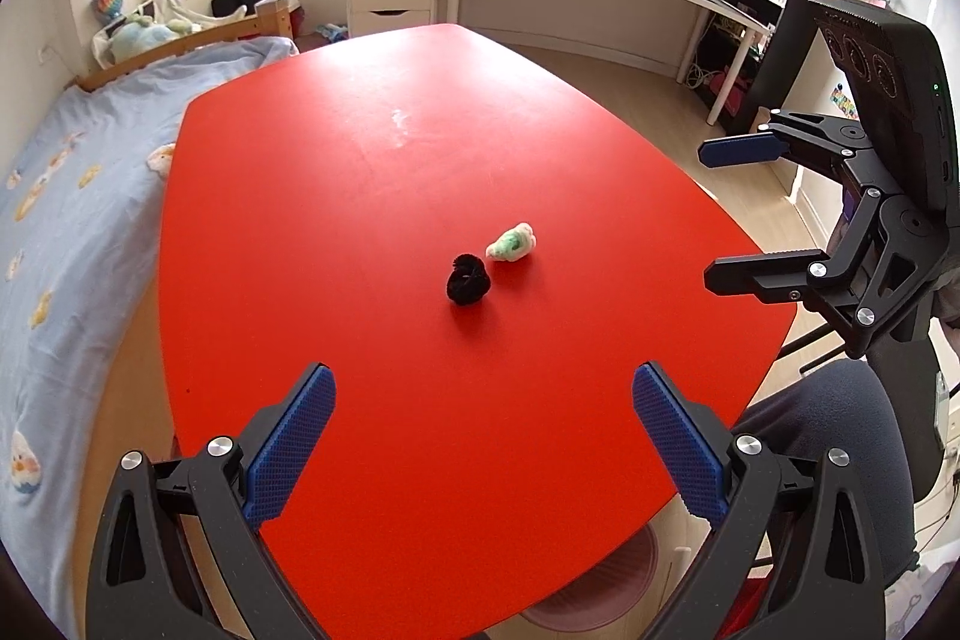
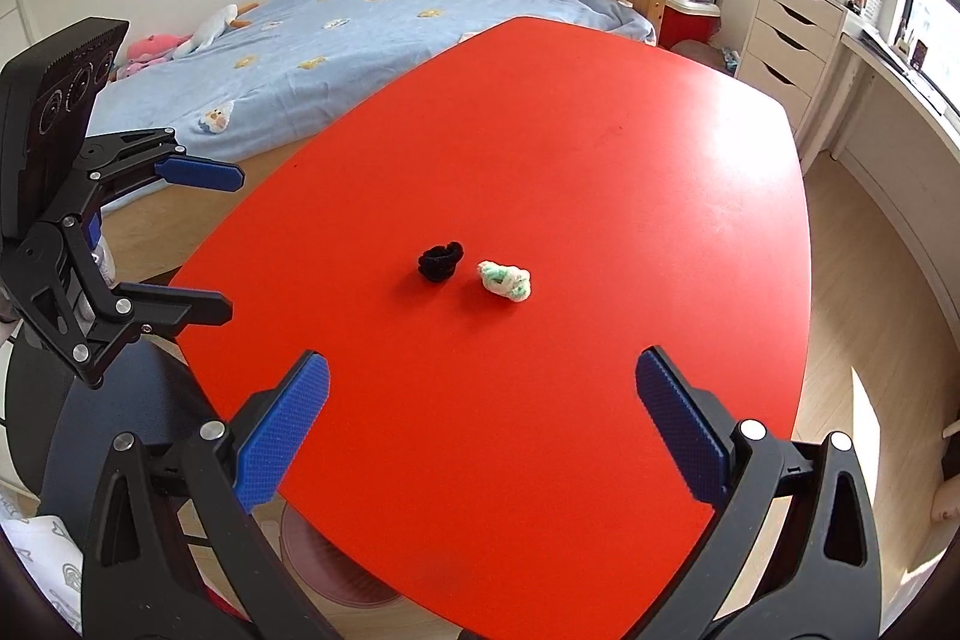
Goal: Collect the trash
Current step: 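Move both tools back over the table toward the pom-pom and tissue, then grasp the black pom-pom with the left gripper while the right grasps the white-green tissue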
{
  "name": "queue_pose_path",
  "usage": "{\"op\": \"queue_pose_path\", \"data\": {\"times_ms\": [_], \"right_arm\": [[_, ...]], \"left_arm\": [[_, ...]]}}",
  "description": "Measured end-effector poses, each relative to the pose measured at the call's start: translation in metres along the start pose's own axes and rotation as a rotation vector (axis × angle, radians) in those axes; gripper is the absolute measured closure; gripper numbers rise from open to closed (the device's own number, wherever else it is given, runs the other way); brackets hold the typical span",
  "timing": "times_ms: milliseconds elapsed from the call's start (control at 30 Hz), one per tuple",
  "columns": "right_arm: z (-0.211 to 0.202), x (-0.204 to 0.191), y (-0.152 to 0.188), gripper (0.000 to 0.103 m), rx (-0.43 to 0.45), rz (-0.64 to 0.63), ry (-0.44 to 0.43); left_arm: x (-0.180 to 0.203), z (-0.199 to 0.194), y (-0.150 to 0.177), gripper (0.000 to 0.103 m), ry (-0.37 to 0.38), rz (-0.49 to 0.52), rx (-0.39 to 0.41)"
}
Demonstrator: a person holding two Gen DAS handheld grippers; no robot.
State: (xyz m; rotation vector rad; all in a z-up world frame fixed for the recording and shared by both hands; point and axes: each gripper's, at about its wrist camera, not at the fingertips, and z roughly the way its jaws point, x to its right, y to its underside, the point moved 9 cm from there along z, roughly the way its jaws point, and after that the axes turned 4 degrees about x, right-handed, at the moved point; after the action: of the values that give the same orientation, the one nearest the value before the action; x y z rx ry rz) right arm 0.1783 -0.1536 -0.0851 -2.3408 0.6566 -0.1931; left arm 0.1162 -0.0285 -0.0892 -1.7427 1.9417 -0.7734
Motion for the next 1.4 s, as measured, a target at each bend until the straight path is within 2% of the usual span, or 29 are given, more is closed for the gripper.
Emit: {"op": "queue_pose_path", "data": {"times_ms": [300,800,867,1133,1200,1400], "right_arm": [[0.045,0.019,-0.014,0.003,-0.047,-0.018,-0.015],[0.105,0.034,-0.006,0.004,-0.129,-0.016,-0.051],[0.110,0.034,-0.006,0.012,-0.135,-0.022,-0.049],[0.124,0.030,-0.007,0.030,-0.146,-0.032,-0.061],[0.127,0.027,-0.007,0.033,-0.151,-0.040,-0.065],[0.130,0.022,-0.007,0.048,-0.153,-0.055,-0.075]], "left_arm": [[-0.007,0.041,-0.012,0.008,0.011,0.030,-0.055],[-0.010,0.095,-0.011,0.008,0.023,0.044,-0.118],[-0.008,0.099,-0.012,0.008,0.025,0.049,-0.119],[-0.003,0.107,-0.013,0.009,0.029,0.073,-0.111],[-0.002,0.108,-0.012,0.020,0.028,0.075,-0.114],[0.000,0.111,-0.009,0.038,0.019,0.077,-0.116]]}}
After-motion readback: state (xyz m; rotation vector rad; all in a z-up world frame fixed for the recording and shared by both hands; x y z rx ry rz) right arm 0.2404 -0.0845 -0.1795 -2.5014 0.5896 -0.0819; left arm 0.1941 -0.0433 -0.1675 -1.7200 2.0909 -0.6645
